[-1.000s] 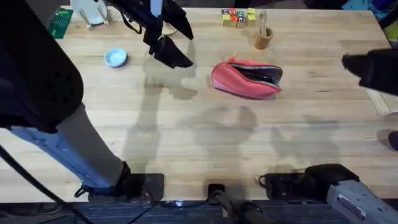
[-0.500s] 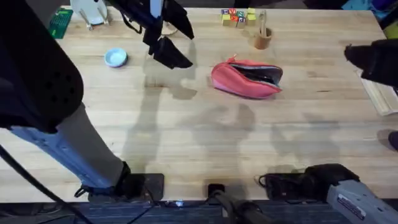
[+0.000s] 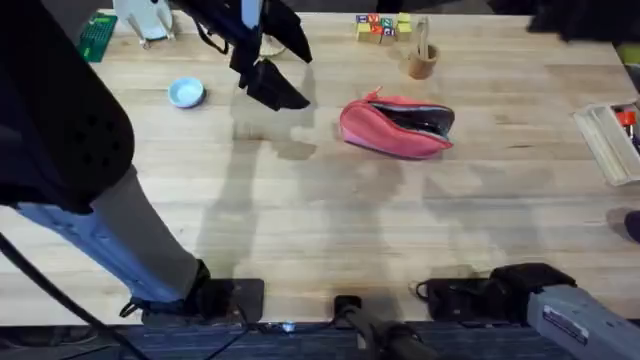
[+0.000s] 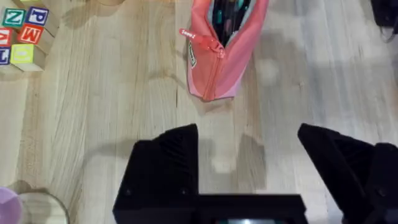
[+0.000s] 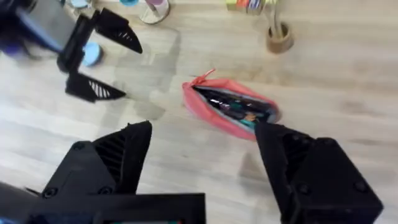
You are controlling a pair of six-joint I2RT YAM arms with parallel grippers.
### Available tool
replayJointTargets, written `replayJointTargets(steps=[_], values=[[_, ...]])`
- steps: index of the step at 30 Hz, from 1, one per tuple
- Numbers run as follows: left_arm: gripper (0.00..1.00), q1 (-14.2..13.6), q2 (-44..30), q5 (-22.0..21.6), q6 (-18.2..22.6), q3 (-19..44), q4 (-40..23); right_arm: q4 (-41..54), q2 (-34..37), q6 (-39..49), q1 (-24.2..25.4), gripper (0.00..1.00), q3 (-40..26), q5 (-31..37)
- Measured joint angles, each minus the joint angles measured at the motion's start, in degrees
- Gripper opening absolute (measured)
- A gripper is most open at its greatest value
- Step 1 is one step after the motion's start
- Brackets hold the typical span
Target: Unzip the bag, pick up the pens from the table one at a time and place them inside, then zip the bag closed.
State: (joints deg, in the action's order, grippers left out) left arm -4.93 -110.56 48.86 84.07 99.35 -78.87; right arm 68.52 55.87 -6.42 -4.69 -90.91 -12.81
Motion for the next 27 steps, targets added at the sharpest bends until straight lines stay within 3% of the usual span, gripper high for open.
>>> replayJointTargets(steps=[11,27], values=[[0.995,0.0,0.0,0.0,0.0,0.0,0.0,-1.3,13.2,-14.7,-0.1,0.996,0.0,-1.1],[0.995,0.0,0.0,0.0,0.0,0.0,0.0,-7.6,24.5,-19.5,-4.9,0.996,0.0,-3.2]])
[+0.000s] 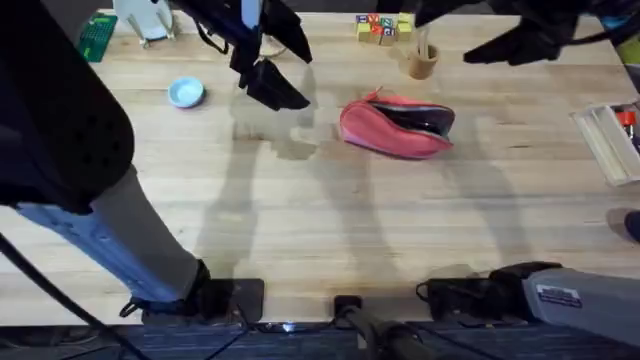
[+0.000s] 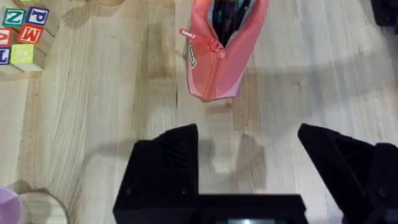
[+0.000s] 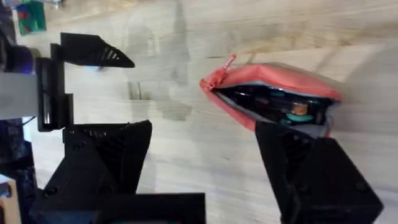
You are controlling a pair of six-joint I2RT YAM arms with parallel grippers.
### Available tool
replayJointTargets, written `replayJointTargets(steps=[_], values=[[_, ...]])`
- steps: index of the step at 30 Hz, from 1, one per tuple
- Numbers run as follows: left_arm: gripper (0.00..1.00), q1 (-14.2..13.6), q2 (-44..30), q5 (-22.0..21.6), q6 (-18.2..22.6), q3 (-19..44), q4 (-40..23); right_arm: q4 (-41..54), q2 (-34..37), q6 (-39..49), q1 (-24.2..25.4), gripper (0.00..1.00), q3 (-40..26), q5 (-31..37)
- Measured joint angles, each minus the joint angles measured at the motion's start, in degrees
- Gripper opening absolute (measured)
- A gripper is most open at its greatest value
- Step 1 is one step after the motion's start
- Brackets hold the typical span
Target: Unzip the bag, pick up the pens from the table one at a time and place them inside, then zip the bag closed.
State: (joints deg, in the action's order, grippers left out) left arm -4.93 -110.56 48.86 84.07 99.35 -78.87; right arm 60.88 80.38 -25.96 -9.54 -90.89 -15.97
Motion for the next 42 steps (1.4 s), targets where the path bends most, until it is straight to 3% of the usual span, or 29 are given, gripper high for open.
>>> replayJointTargets(steps=[22,42], values=[[0.995,0.0,0.0,0.0,0.0,0.0,0.0,-1.5,3.1,-2.5,-1.4,0.996,0.0,-0.2],[0.995,0.0,0.0,0.0,0.0,0.0,0.0,-6.2,19.5,-2.8,-3.6,0.996,0.0,-4.9]])
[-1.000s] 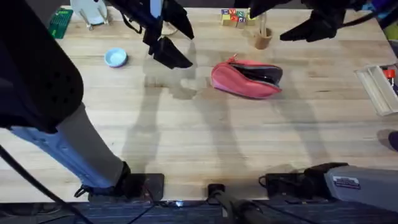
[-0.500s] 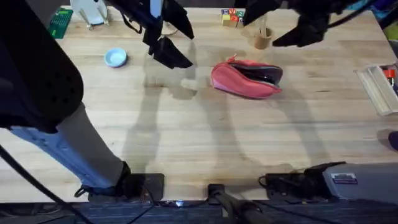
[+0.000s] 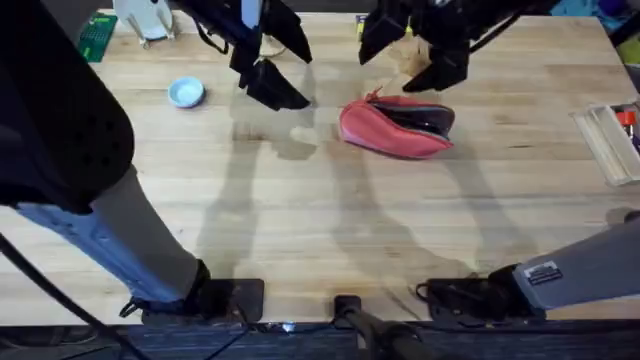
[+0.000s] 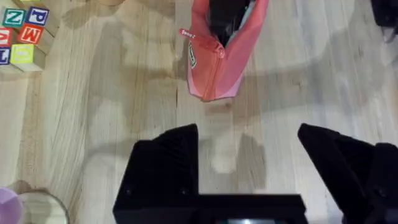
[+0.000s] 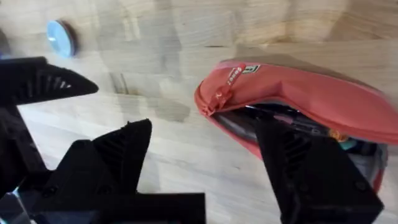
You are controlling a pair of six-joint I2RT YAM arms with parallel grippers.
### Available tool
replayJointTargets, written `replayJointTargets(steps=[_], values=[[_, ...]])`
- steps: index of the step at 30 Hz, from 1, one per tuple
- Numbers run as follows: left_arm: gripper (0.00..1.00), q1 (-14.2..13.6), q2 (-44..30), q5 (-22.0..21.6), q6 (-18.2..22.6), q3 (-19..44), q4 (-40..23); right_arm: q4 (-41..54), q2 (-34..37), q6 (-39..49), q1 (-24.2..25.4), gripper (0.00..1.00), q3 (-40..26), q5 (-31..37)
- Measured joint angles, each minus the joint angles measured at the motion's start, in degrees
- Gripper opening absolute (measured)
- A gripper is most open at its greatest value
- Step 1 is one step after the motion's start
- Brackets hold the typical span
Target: Unzip the bag, pick up the pens from the table one at a time and place them inside, then zip the bag closed.
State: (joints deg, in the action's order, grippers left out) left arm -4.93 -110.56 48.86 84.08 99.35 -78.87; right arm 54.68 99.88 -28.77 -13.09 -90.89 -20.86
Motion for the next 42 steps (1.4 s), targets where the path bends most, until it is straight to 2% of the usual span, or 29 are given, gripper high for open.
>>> replayJointTargets(steps=[16,27,32,42], values=[[0.995,0.0,0.0,0.0,0.0,0.0,0.0,-2.9,7.3,-0.2,-1.4,0.995,0.0,-0.1],[0.995,0.0,0.0,0.0,0.0,0.0,0.0,-6.1,8.6,-0.2,-3.1,0.987,0.0,0.5],[0.995,0.0,0.0,0.0,0.0,0.0,0.0,-6.0,9.2,-0.2,-3.8,0.868,0.0,1.2],[0.994,0.0,0.0,0.0,0.0,0.0,0.0,-6.1,9.5,-0.4,-4.5,0.485,0.0,1.7]])
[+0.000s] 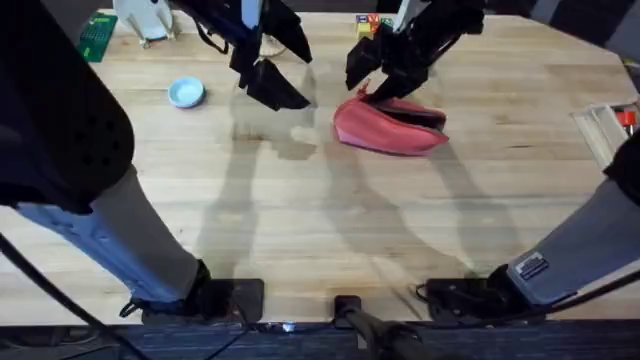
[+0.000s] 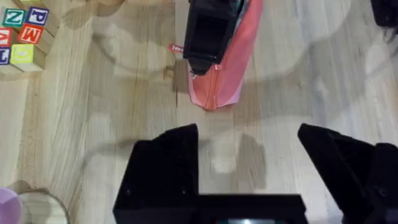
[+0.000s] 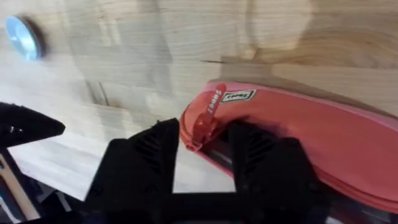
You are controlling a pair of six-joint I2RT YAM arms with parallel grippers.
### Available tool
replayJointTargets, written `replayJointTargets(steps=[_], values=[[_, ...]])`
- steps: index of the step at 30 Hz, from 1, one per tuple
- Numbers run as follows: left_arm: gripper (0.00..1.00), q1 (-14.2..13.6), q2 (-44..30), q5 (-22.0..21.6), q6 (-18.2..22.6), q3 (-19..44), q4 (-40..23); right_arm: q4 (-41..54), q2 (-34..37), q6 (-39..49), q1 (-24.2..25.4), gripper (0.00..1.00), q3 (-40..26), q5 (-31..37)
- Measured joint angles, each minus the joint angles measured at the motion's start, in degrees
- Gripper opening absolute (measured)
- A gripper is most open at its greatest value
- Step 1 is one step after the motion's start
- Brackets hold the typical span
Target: Unzip the bag, pick up the pens from the table one at a time and place them inside, then zip the bag closed.
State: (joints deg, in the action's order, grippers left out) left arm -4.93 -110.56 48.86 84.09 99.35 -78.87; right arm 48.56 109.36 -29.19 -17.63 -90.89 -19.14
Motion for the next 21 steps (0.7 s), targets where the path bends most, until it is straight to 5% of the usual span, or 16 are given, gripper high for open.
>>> replayJointTargets(steps=[10,21], values=[[0.995,0.0,0.0,0.0,0.0,0.0,0.0,0.3,0.0,0.0,-0.1,0.180,0.0,0.0],[0.995,0.0,0.0,0.0,0.0,0.0,0.0,0.3,0.0,0.0,-0.1,0.033,0.0,0.0]])
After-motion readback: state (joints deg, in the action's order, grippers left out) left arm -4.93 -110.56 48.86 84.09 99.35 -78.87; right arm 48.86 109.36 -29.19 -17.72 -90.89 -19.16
